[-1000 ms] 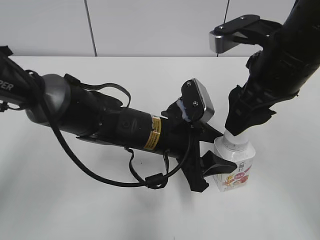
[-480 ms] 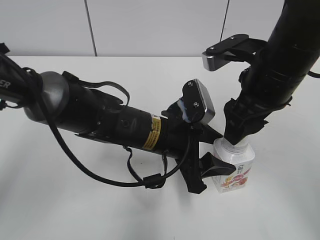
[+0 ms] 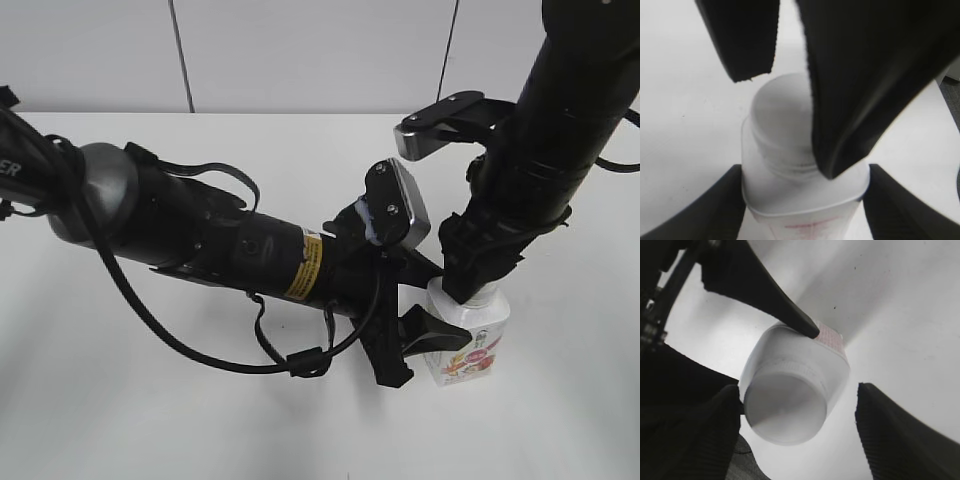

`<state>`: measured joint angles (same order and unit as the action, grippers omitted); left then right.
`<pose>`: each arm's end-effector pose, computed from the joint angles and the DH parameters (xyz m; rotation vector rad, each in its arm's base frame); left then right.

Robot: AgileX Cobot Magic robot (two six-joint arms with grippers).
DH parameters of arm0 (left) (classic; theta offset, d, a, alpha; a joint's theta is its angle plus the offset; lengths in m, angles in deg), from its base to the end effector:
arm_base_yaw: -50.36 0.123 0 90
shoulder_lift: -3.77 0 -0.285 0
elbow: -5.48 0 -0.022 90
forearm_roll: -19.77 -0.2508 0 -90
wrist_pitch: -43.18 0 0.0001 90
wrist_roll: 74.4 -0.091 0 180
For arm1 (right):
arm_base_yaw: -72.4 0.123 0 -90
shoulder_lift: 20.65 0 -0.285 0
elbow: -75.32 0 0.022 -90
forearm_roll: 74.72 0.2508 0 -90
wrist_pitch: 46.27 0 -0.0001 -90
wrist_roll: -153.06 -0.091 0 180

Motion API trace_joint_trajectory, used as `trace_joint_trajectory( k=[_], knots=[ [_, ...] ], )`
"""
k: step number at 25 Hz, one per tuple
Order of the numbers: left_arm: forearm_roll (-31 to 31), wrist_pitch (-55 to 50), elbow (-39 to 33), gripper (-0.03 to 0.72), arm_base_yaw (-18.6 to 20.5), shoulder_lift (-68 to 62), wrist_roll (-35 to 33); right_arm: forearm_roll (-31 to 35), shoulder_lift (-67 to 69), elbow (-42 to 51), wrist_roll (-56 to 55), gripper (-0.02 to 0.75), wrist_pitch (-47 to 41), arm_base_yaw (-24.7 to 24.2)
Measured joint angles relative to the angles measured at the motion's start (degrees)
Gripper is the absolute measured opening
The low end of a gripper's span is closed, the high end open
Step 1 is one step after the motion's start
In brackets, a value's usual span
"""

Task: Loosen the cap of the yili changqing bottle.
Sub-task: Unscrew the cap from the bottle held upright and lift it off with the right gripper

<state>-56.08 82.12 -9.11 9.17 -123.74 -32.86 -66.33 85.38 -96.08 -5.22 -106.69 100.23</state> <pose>0.2642 -0.3048 0.1174 1.5763 1.5948 -0.8442 0.2811 0.1615 0.2225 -1.1870 2.8156 0.2063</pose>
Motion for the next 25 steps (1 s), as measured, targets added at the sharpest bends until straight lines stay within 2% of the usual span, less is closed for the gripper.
trace_joint_trajectory(
  k=[4, 9, 15, 18, 25],
  knots=[
    [0.0, 0.0, 0.0, 0.438, 0.0, 0.0, 0.0, 0.0, 0.2, 0.0, 0.0, 0.545, 0.0, 0.0],
    [0.1, -0.2, 0.0, 0.438, 0.0, 0.0, 0.1, 0.5, 0.2, 0.0, 0.0, 0.385, -0.1, 0.1],
    [0.1, -0.2, 0.0, 0.438, 0.0, 0.0, 0.2, 0.5, 0.2, 0.0, 1.9, 0.386, -0.9, 0.2],
    [-0.1, -0.2, 0.0, 0.438, 0.0, 0.0, 0.2, 0.5, 0.2, 0.0, 11.1, 0.386, -1.6, 0.2],
    [-0.2, -0.2, 0.0, 0.437, 0.0, 0.0, 0.2, 0.5, 0.2, -0.1, 44.2, 0.386, -2.1, 0.2]
  ],
)
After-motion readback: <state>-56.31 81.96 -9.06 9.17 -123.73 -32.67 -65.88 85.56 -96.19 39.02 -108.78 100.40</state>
